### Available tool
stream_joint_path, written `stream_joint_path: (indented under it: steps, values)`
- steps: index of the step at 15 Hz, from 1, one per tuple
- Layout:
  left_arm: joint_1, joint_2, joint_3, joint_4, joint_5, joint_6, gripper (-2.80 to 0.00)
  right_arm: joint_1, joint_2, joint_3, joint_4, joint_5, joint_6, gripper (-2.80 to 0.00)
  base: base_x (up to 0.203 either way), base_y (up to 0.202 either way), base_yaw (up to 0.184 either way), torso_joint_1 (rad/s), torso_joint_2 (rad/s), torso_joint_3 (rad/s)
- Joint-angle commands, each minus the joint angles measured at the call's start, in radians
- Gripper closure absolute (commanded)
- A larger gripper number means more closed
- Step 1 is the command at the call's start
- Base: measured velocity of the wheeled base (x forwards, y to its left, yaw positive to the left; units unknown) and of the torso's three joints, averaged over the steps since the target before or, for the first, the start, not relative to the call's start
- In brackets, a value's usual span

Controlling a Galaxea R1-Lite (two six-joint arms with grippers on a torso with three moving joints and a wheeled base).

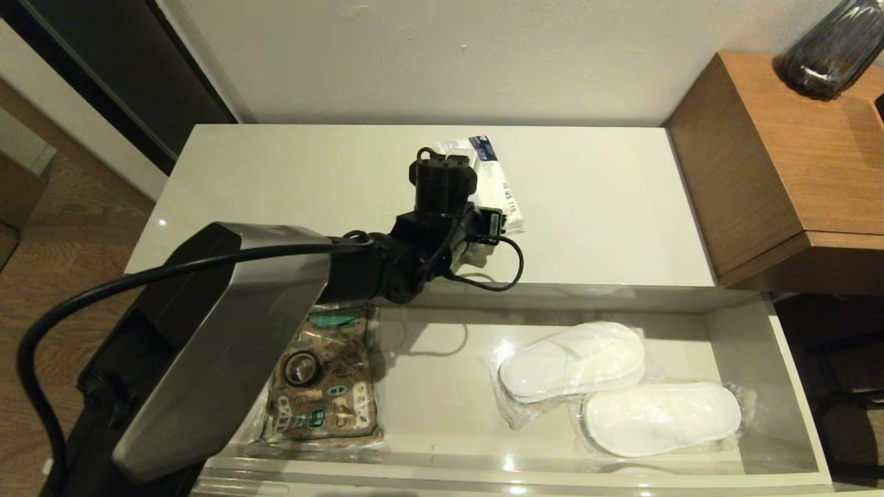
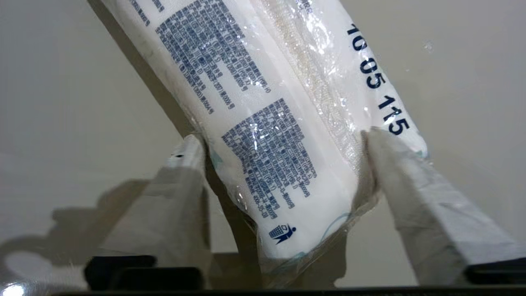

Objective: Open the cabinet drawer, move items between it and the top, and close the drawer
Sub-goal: Pick up the tissue on the table

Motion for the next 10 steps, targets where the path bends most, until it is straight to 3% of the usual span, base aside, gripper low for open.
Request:
stream_joint_path:
  steps: [1,7,10]
  values:
    - [0.0,0.001,0.001,0.001,-0.001,0.0,0.0,0.0,0.001,0.0,0.0,0.001,-0.001,0.0,0.0,0.0,0.0,0.0,0.0,0.0]
    - [-0.002,-0.009,0.002,0.0,0.001,-0.003,0.0,0.0,0.001,0.0,0.0,0.001,-0.001,0.0,0.0,0.0,0.0,0.0,0.0,0.0]
    - [-0.002,-0.025,0.013,0.018,0.033,-0.005,0.0,0.0,0.001,0.0,0.0,0.001,-0.001,0.0,0.0,0.0,0.0,0.0,0.0,0.0]
